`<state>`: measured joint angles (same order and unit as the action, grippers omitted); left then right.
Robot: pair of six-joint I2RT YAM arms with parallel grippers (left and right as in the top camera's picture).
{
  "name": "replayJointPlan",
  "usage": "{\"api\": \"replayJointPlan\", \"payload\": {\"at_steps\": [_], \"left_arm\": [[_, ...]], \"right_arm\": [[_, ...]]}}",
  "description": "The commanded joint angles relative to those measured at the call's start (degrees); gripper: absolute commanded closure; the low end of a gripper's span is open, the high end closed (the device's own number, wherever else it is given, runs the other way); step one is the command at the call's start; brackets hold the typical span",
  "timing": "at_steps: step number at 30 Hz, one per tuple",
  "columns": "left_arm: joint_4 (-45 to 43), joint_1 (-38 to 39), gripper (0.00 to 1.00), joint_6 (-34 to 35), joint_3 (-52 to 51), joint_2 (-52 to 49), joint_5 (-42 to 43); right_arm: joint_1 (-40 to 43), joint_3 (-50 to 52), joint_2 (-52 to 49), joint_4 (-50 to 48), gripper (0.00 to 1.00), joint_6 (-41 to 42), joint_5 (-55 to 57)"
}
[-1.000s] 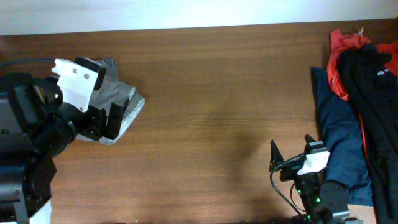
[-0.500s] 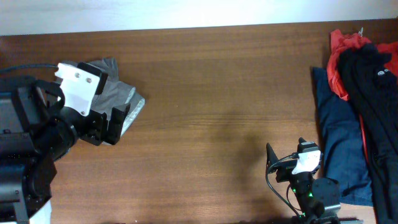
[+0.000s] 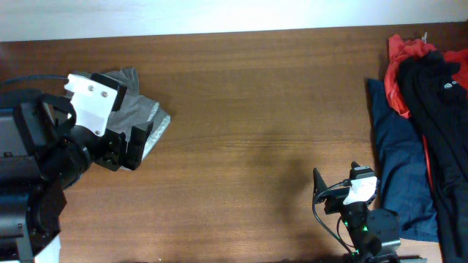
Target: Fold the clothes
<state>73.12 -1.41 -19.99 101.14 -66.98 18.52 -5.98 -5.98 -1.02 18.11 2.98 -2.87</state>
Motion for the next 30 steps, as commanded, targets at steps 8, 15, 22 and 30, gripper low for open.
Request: {"api": "replayJointPlan", "payload": {"at_steps": [8, 15, 22, 30], "left_arm": [[4.13, 0.26, 0.01, -0.72, 0.15, 0.26, -2.64], [-11.63, 1.01, 0.01, -0.68, -9.46, 6.75, -3.30], [-42.38, 0.98, 0.00, 1.31, -42.86, 25.29, -3.15], [-63.47, 1.01, 0.01, 6.69, -77.00, 50.60, -3.34]], "right_arm": [[0.33, 0.50, 0.37, -0.17, 0.01, 0.44, -0.33], [0.33, 0.50, 0.37, -0.17, 0.01, 0.44, -0.33], [0.33, 0.50, 0.37, -0.17, 0.01, 0.44, -0.33], [0.33, 0.50, 0.37, -0.17, 0.01, 0.44, -0.33]]}}
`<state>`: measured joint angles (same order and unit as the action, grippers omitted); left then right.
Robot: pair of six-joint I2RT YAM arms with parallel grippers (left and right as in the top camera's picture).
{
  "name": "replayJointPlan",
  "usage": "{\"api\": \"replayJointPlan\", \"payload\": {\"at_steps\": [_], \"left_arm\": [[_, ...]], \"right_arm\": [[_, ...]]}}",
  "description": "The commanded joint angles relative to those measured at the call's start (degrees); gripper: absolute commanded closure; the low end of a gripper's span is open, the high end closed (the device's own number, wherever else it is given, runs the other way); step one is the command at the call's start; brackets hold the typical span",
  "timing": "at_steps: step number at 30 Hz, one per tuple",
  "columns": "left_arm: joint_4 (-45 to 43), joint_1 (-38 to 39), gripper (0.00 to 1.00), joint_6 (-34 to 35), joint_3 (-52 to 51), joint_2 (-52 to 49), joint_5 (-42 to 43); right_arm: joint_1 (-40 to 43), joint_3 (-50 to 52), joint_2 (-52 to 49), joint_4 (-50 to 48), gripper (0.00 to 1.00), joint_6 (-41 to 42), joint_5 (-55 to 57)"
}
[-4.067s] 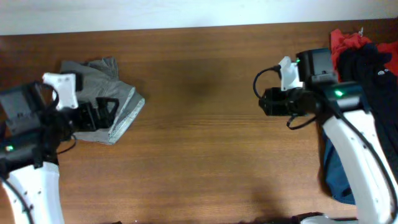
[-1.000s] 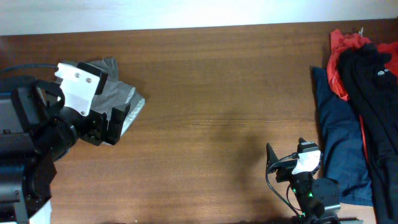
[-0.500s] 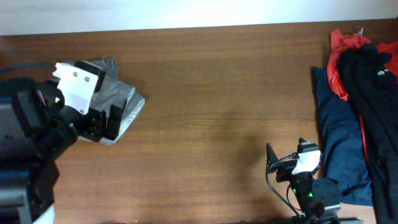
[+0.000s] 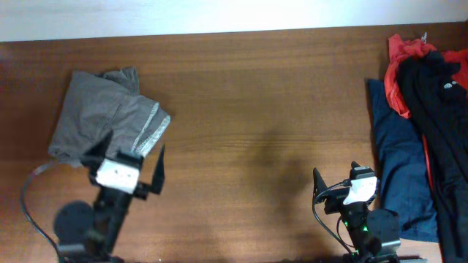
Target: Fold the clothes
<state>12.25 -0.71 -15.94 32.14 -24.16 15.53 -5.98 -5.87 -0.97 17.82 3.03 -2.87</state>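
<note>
A folded grey garment [image 4: 106,117] lies at the far left of the table. My left gripper [image 4: 126,150] stands open just below it, near its front edge, with nothing between its fingers. At the right edge lies a pile of unfolded clothes [image 4: 428,117]: a black garment [image 4: 439,88] over a red one [image 4: 398,77] and a dark blue one [image 4: 398,168]. My right gripper [image 4: 333,183] stands open near the front edge, left of the pile, holding nothing.
The brown wooden table [image 4: 263,102] runs the whole width of the view, with a pale wall strip [image 4: 219,14] along its far edge. Cables trail from both arm bases at the front.
My left arm has moved back from over the grey garment toward the front edge, so the whole folded garment now shows. The right arm and the clothes pile have not moved.
</note>
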Motion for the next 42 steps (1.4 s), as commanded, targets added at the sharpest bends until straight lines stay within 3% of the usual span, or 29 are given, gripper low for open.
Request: {"api": "replayJointPlan", "payload": {"at_steps": [1, 8, 16, 42], "left_arm": [[-3.04, 0.31, 0.01, 2.64, -10.19, 10.21, -0.35], [-3.28, 0.31, 0.01, 2.62, -22.21, 24.04, -1.44], [-8.48, 0.70, 0.01, 2.60, -31.74, 23.87, -1.90], [-8.87, 0.66, 0.00, 2.62, -31.63, 23.80, -1.86]], "right_arm": [[0.33, 0.39, 0.33, 0.11, 0.02, 0.39, -0.33], [0.33, 0.39, 0.33, 0.11, 0.01, 0.39, -0.33], [0.33, 0.39, 0.33, 0.11, 0.01, 0.39, -0.33], [0.33, 0.39, 0.33, 0.11, 0.01, 0.39, -0.33]]}}
